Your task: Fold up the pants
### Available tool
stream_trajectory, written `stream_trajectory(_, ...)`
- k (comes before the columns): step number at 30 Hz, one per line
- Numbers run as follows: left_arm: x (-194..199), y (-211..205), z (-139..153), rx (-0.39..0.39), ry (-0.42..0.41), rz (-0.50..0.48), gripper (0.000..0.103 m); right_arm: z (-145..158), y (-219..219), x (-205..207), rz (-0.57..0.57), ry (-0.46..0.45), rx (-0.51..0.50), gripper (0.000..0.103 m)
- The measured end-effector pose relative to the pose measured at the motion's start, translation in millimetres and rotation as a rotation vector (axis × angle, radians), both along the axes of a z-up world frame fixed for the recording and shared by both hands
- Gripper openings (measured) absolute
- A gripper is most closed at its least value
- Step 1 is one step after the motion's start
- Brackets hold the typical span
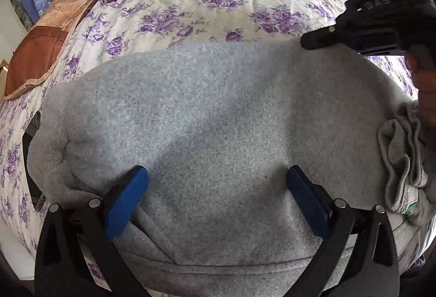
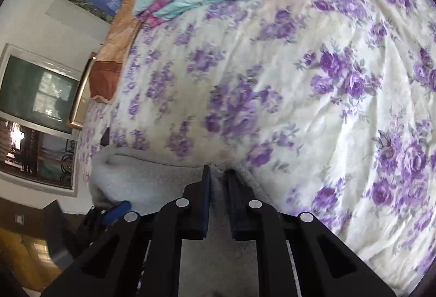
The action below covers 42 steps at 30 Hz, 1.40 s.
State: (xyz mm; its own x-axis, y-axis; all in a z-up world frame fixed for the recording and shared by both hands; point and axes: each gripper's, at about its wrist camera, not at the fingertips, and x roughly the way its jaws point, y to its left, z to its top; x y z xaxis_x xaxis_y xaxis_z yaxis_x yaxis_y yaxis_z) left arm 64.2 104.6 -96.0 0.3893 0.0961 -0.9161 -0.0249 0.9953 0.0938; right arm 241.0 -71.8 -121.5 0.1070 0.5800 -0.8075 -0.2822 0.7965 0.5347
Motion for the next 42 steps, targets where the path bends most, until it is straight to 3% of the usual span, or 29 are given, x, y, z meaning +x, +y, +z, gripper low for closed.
stream_trajectory(2,0,2,3,-0.013,0.013,0.011,0.099,12,2,-3,0.024,-0.034,-0.019,0.010)
stream_trajectory(4,-1,6,11,-0.036,0.030,0.019,0.098,34,-8,-11,0.009,-0.032,0.025,0.012)
stream_trajectory(6,-11,11,29,-0.078,-0.016,0.020,0.098,67,-19,-35,-0.013,-0.169,-0.029,0.025)
stream_trajectory(7,-17,12,39,-0.094,-0.051,0.009,0.098,77,-23,-49,-0.004,-0.209,-0.019,0.041)
stream_trajectory(10,-35,21,63,-0.114,-0.124,0.012,0.098,85,-13,-78,0.063,-0.285,-0.015,0.045)
stream_trajectory(12,-44,33,70,-0.137,-0.148,0.064,0.098,67,11,-78,0.118,-0.278,-0.067,0.032)
stream_trajectory(14,-53,48,72,-0.161,-0.151,0.131,0.098,32,23,-47,0.076,-0.209,-0.176,0.005)
stream_trajectory(15,-57,56,72,-0.167,-0.147,0.168,0.098,13,13,-29,0.008,-0.133,-0.160,0.000)
stream_trajectory(16,-61,65,70,-0.171,-0.139,0.211,0.098,3,4,-21,-0.025,-0.060,-0.074,0.000)
stream_trajectory(18,-73,82,68,-0.192,-0.128,0.281,0.098,20,-2,-30,-0.019,-0.077,-0.061,0.002)
stream_trajectory(19,-78,91,68,-0.202,-0.127,0.309,0.098,34,-7,-40,-0.027,-0.103,-0.050,0.011)
stream_trajectory(22,-87,115,65,-0.239,-0.109,0.373,0.098,82,-37,-82,-0.062,-0.281,0.015,0.060)
stream_trajectory(25,-86,133,55,-0.282,-0.078,0.402,0.098,106,-69,-128,-0.107,-0.456,-0.118,0.070)
stream_trajectory(28,-79,142,33,-0.380,0.002,0.424,0.098,105,-108,-166,-0.171,-0.543,-0.265,0.085)
stream_trajectory(30,-72,141,19,-0.411,0.053,0.411,0.098,100,-140,-188,-0.224,-0.566,-0.326,0.088)
stream_trajectory(35,-63,137,17,-0.469,0.046,0.384,0.098,85,-198,-226,-0.347,-0.564,-0.280,0.088)
stream_trajectory(39,-57,134,22,-0.490,0.034,0.350,0.095,86,-212,-245,-0.397,-0.589,-0.200,0.089)
stream_trajectory(42,-61,131,30,-0.499,0.020,0.328,0.085,88,-206,-245,-0.377,-0.597,-0.181,0.089)
